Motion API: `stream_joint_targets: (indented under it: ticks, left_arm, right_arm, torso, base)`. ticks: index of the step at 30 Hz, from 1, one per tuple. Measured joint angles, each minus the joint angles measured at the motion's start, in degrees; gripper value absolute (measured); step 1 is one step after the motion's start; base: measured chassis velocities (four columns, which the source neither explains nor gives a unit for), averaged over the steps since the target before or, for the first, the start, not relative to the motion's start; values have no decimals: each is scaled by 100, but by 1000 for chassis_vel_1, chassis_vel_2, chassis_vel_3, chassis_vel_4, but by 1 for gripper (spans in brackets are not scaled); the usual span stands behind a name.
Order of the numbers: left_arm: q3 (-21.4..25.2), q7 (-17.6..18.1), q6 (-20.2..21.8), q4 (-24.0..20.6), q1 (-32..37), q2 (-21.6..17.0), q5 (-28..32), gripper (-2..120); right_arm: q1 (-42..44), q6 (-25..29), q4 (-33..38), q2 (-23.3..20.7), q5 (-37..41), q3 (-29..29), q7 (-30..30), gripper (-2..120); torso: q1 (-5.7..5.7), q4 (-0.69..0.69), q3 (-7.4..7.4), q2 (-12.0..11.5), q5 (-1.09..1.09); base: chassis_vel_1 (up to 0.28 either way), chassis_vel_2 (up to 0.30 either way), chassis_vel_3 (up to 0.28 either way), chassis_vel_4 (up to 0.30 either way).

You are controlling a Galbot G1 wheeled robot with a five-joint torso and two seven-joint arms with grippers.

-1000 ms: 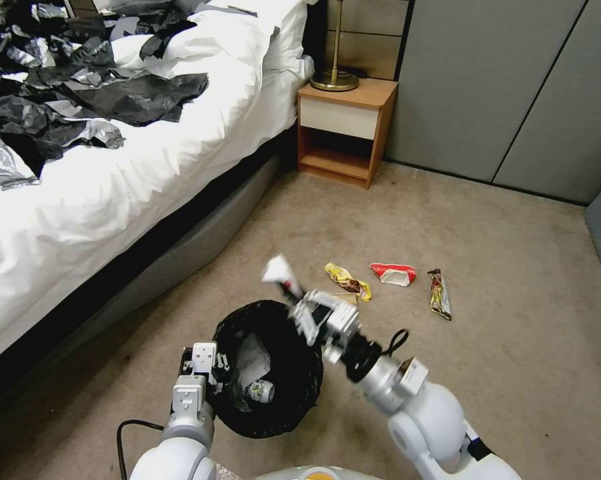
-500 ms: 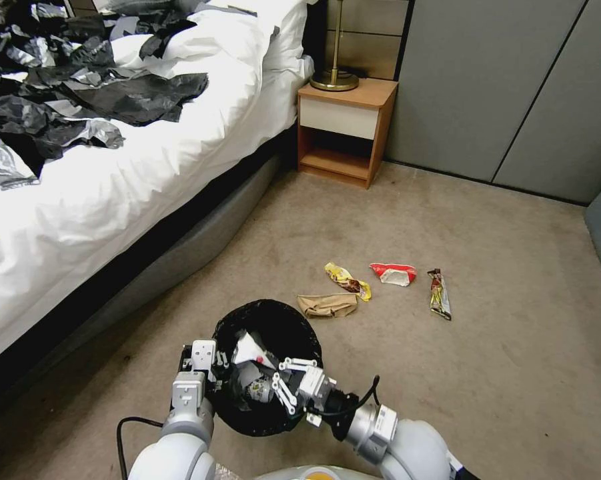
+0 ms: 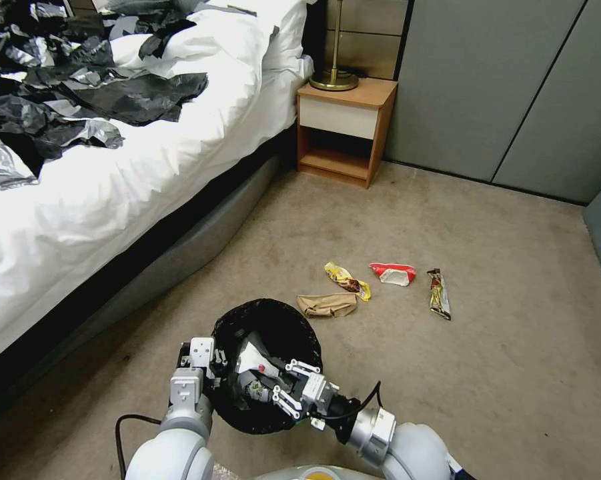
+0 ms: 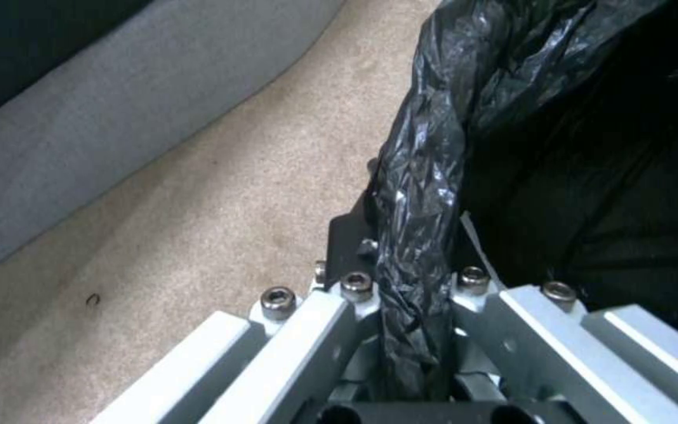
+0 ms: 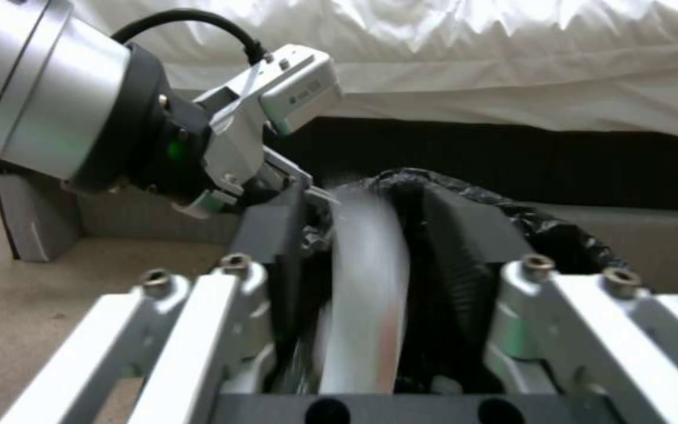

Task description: Pick up the trash bin, then pick up the garbage from the floor and place it into the trash bin.

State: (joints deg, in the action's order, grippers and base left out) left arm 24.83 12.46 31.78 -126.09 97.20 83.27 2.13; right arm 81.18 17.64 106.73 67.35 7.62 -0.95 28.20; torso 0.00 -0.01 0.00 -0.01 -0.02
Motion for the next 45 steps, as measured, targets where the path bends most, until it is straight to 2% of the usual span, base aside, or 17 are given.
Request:
stream_joint_targets:
  ticks: [2, 3, 6, 7, 11, 12, 16, 17, 20, 21, 24, 26, 27, 34, 40, 45]
  left_arm:
    - [-3, 0, 0, 5, -11, 7, 0, 1]
    - [-3, 0, 0, 5, -11, 7, 0, 1]
    - [-37, 0, 0, 14, -24, 22, -10, 1]
    - [-37, 0, 0, 14, -24, 22, -10, 1]
    - [-57, 2, -2, 18, -16, 27, -29, 1]
    - [-57, 2, -2, 18, -16, 27, -29, 1]
    - [-57, 4, -19, 10, 25, 20, -44, 1]
    - [-57, 4, -19, 10, 25, 20, -44, 1]
    - [-57, 4, -27, 8, 44, 14, -58, 1]
    - [-57, 4, -27, 8, 44, 14, -58, 1]
    - [-58, 4, -34, 23, 40, -6, -70, 1]
    - [-59, 4, -35, 26, 39, -9, -70, 1]
    - [-61, 4, -38, 35, 25, -24, -69, 1]
    - [-60, -91, -118, 60, 2, -95, -50, 1]
    - [-37, -203, -245, 59, 36, -108, -44, 1]
    - [-12, -256, -347, 42, 69, -82, 1, 1]
  right_arm:
    - [11, 2, 15, -19, 2, -46, 1, 52]
    - [11, 2, 15, -19, 2, -46, 1, 52]
    - [46, 7, 56, -26, 2, -101, 7, 66]
    - [46, 7, 56, -26, 2, -101, 7, 66]
    - [58, 15, 96, -13, 0, -144, 13, 84]
    - [58, 15, 96, -13, 0, -144, 13, 84]
    - [46, 18, 158, -19, 4, -183, 11, 100]
    - [46, 18, 158, -19, 4, -183, 11, 100]
    - [54, 44, 414, -2, 7, -242, -249, 109]
    - [54, 44, 414, -2, 7, -242, -249, 109]
    - [129, 79, 1020, 65, 64, -378, -861, 113]
    - [144, 80, 1097, 81, 69, -400, -967, 113]
    - [237, 80, 1443, 176, 67, -535, -1409, 115]
    - [1046, 200, 2187, 482, -66, -1337, -2489, 111]
    - [1412, 412, 2213, 681, -125, -1804, -2908, 103]
    - [1675, 630, 1884, 854, -394, -2249, -3143, 100]
  torso:
    - [0, 0, 0, 0, 0]
    - [0, 0, 0, 0, 0]
    - [0, 1, 0, 0, 2]
    - [0, 1, 0, 0, 2]
    - [0, 1, 0, 0, 2]
    - [0, 1, 0, 0, 2]
    - [0, 1, 0, 0, 2]
    - [0, 1, 0, 0, 2]
    - [0, 1, 0, 0, 2]
    - [0, 1, 0, 0, 2]
    - [0, 1, 0, 0, 2]
    - [0, 1, 0, 0, 2]
    - [0, 1, 0, 0, 2]
    - [0, 0, 0, 0, 2]
    - [0, 0, 0, 1, 1]
    - [0, 0, 0, 0, 1]
  base:
    - [0, 0, 0, 0]
    - [0, 0, 0, 0]
    - [0, 0, 0, 0]
    - [0, 0, 0, 0]
    - [0, 0, 0, 0]
    - [0, 0, 0, 0]
    - [0, 0, 0, 0]
    - [0, 0, 0, 0]
    - [0, 0, 0, 0]
    - [0, 0, 0, 0]
    - [0, 0, 0, 0]
    - [0, 0, 0, 0]
    - [0, 0, 0, 0]
    - [0, 0, 0, 0]
    - [0, 0, 0, 0]
    - [0, 0, 0, 0]
